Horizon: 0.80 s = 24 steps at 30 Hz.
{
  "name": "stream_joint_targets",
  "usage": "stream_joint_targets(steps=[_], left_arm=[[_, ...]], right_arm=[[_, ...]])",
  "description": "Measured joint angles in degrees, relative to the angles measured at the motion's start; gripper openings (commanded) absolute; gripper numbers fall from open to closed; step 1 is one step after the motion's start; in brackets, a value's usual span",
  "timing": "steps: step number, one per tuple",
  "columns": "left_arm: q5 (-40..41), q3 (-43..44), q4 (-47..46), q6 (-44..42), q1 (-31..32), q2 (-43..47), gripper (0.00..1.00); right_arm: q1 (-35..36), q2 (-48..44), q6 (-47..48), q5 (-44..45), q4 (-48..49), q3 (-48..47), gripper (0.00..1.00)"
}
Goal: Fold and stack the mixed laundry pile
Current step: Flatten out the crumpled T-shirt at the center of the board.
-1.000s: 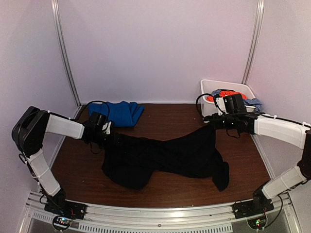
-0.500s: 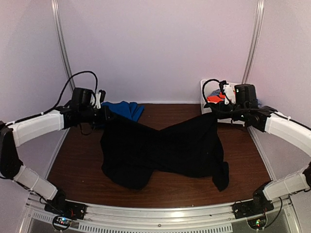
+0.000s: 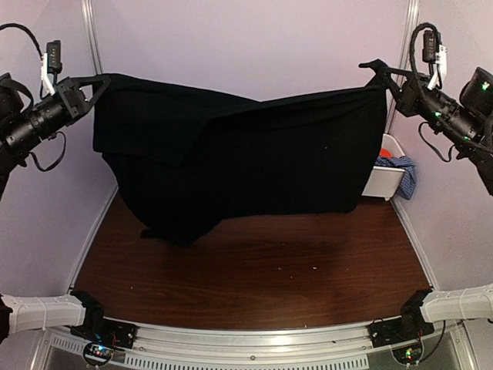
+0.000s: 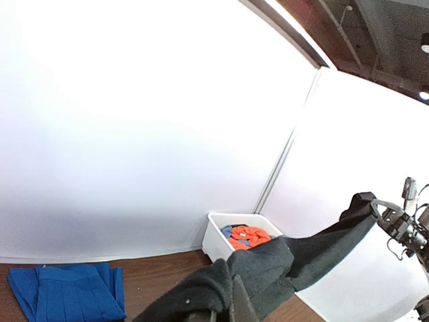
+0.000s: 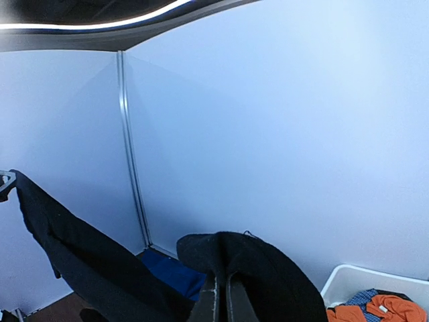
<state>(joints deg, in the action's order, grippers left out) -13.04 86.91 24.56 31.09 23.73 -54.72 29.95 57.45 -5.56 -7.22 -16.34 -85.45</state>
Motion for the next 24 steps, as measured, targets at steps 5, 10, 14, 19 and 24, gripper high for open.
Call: stream_joint_targets(steps=[5,10,14,19,24], left_arm=[[-4.11,1.81,2.56,0.24,0.00,5.01,0.00],[-10.54,3.63,3.48,2.05,0.00,9.51,0.00],[-12.98,5.70,3.32,3.82,-0.35,12.63,0.00],[-10.93,6.62,2.45,5.11,-1.49,14.16,0.00],[1.22,4.39,2.82,5.05,-1.55,12.02,0.00]], right_arm=[[8.68,-1.46,2.64,-2.08,-2.62,-3.58,0.00],[16.00,-3.10,3.69,-6.23,-4.28,-4.44,0.00],[17.64,-4.79,2.69,-8.09,-3.65,-4.44,0.00],[17.81,-5.22,2.12,-4.76,-1.20,-4.44,0.00],[17.88,-1.75,3.87,9.44,3.13,-3.89,0.00]])
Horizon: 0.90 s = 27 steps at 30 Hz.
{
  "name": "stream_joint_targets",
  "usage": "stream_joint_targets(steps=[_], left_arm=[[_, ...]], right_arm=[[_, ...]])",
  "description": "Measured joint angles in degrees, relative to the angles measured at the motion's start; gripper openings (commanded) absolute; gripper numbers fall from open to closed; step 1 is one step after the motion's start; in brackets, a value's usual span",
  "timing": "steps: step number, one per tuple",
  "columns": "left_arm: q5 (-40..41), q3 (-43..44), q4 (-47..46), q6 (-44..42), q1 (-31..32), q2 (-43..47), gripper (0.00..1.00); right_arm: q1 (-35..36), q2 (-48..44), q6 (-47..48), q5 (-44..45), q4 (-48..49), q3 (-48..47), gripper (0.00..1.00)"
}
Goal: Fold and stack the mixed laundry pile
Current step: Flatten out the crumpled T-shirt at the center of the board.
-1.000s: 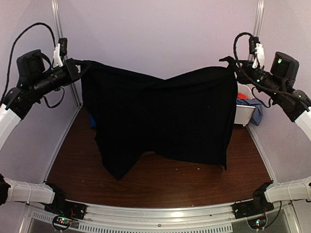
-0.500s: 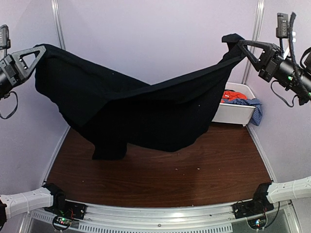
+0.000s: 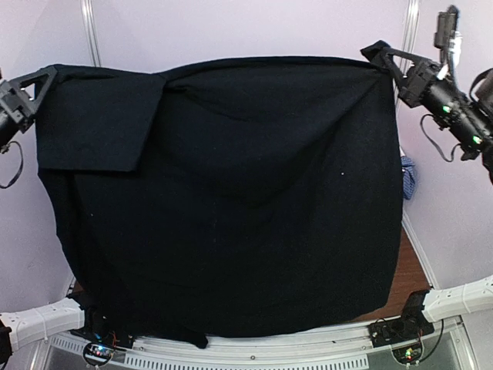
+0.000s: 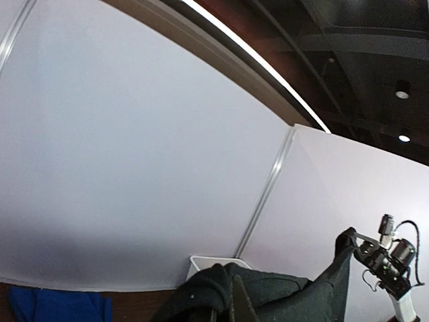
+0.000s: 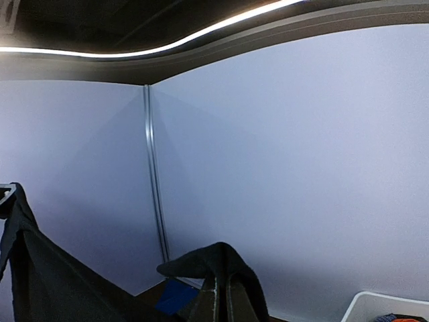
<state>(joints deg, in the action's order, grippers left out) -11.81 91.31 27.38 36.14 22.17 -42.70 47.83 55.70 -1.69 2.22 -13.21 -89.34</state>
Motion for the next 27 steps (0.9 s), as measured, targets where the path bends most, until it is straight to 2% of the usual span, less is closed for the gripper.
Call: stream_joint_targets(steps=[3,6,9,10,11,12,13,14,15,17,18,21,27], left_arm=[[7.41,-3.50,-1.27,-0.94,-0.04,-4.07,0.00],[13.66,-10.05,-4.35,-2.34,-0.33,-10.36,0.00],[16.20,-15.61,-6.84,-2.89,-2.69,-18.38,0.00],[15.85,-17.31,-8.33,-2.64,-4.35,-21.51,0.00],[15.17,-18.93,-9.99,-2.16,-6.54,-25.07,0.09],[14.05,-20.11,-11.78,-1.44,-9.05,-29.09,0.19],[12.50,-20.59,-13.75,-0.44,-11.72,-33.75,0.32],[10.23,-20.26,-15.58,0.31,-14.32,-38.99,0.47],[7.76,-18.88,-16.61,1.42,-16.68,-44.63,0.59],[3.13,-15.93,-18.60,3.41,-20.22,-54.23,0.90],[1.27,-15.67,-20.22,4.46,-21.57,-57.94,0.97],[-0.37,-17.90,-19.89,6.01,-23.98,-61.18,0.98],[-0.33,-18.58,-17.90,3.67,-23.12,-53.29,0.98]], right_arm=[[-1.70,5.97,1.66,6.56,3.87,1.42,0.00],[-6.14,13.53,1.46,8.63,8.46,5.84,0.00],[-10.82,24.00,0.76,9.16,11.54,10.56,0.00],[-12.07,27.71,0.59,9.40,11.85,11.21,0.05],[-13.11,31.91,0.37,9.60,12.15,11.28,0.18],[-14.10,36.28,0.24,9.84,12.79,10.97,0.43],[-14.91,40.35,0.02,10.12,12.81,10.21,0.61],[-15.67,44.87,-0.09,10.47,12.24,8.52,0.73],[-16.28,49.24,-0.24,10.93,11.10,5.99,0.79],[-17.03,56.43,-0.72,12.28,8.02,0.37,0.96],[-17.27,58.69,-1.18,12.92,6.84,-1.49,0.99],[-17.79,58.69,-2.23,13.38,4.66,-0.35,1.00],[-18.36,47.47,-3.02,7.85,4.83,8.52,0.99]])
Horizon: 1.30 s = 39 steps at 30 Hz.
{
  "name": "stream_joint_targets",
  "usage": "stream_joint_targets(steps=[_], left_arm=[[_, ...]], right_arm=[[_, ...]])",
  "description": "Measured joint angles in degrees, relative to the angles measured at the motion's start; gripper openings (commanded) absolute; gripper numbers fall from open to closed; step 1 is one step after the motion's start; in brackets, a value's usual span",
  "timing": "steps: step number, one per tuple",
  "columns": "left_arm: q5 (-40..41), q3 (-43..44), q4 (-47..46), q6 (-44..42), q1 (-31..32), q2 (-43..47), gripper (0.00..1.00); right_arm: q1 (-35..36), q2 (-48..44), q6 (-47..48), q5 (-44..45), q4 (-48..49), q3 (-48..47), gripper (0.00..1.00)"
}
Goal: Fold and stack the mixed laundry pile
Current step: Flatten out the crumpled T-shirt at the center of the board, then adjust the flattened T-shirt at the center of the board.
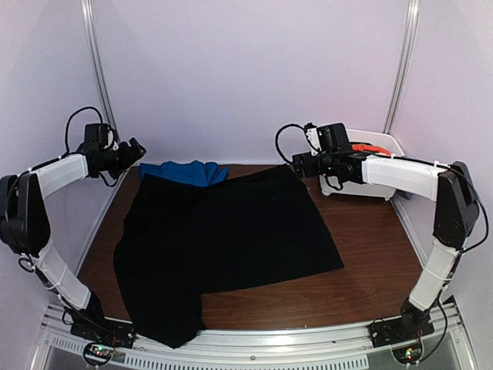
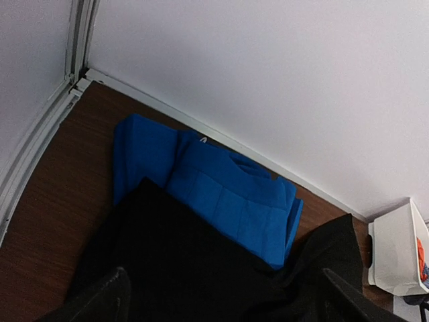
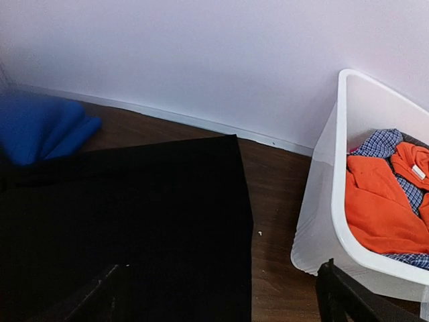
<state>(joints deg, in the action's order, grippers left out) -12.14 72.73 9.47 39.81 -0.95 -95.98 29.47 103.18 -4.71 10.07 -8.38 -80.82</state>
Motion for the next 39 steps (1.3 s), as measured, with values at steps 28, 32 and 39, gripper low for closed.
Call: stream_joint_targets(steps=[28,32,39], left_arm=[[6.21,-34.38,12.07,4.83,17.35,19.30,0.97],[7.15,-33.73,11.63,4.98,17.35,13.33,0.97],[8.24,-31.67,14.69,2.93,17.38,18.56,0.98]], right_arm=[[-0.26,-1.77,-6.32,-32.11,0.46,27.56,0.74],[-0.26,-3.28,-7.48,-32.11,2.97,30.36,0.73],[0.15,-13.07,-9.57,-31.71,-0.07,38.53,0.76]])
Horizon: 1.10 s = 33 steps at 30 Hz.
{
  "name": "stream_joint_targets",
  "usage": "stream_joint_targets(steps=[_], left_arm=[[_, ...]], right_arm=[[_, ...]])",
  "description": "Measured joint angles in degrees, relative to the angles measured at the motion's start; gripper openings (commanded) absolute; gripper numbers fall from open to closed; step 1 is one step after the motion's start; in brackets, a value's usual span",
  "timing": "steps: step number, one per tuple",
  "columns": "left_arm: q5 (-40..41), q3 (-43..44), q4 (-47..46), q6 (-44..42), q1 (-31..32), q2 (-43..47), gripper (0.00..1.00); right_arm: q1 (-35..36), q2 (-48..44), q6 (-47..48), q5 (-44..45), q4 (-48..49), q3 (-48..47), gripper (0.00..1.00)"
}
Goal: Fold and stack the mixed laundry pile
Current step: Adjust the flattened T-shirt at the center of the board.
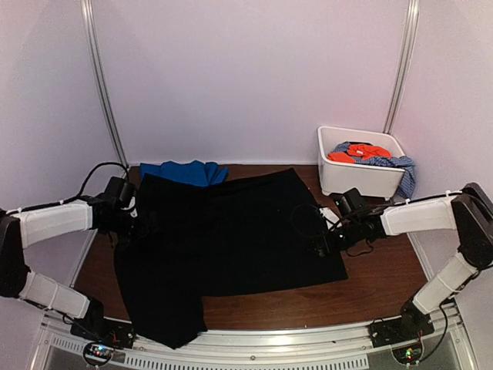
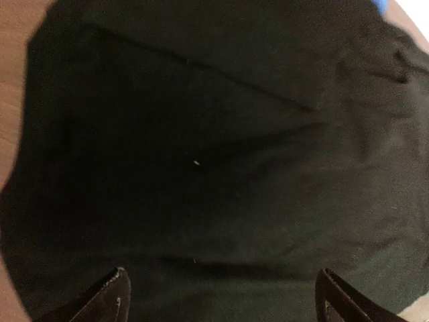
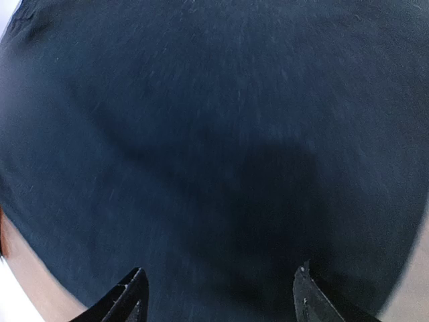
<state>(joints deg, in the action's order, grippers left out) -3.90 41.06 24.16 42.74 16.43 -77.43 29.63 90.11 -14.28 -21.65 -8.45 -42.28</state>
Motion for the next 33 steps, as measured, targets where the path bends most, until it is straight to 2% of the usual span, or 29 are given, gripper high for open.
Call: stream_joint_targets(steps=[5,8,15,19,24,33], left_arm=[[1.01,1.73,6.99,-0.59,1.42,12.50,0.98],[1.62,0.98,10.12,1.36,4.48,16.72,0.97],[2.97,-8.41,16.76,13.79,12.66,22.86,0.90],[5.90,-9.11,22.45,20.37,14.82,26.95,0.89],[8.94,-8.52,27.87,25.70,14.93,29.11,0.89],[9.68,-8.52,31.41,31.71,14.93,29.16,0.89]], right_arm=[[1.11,-11.82,-0.66,5.49,-8.59,-0.17,0.76],[1.29,-14.88,-2.62,8.92,-11.96,-1.20,0.74],[1.29,-16.79,-11.61,12.41,-16.98,5.81,0.58],[1.29,-20.52,-16.31,12.96,-20.06,9.88,0.52],[1.29,-24.28,-20.76,12.70,-21.03,12.55,0.43],[1.27,-22.25,-24.00,10.01,-17.57,14.75,0.31]])
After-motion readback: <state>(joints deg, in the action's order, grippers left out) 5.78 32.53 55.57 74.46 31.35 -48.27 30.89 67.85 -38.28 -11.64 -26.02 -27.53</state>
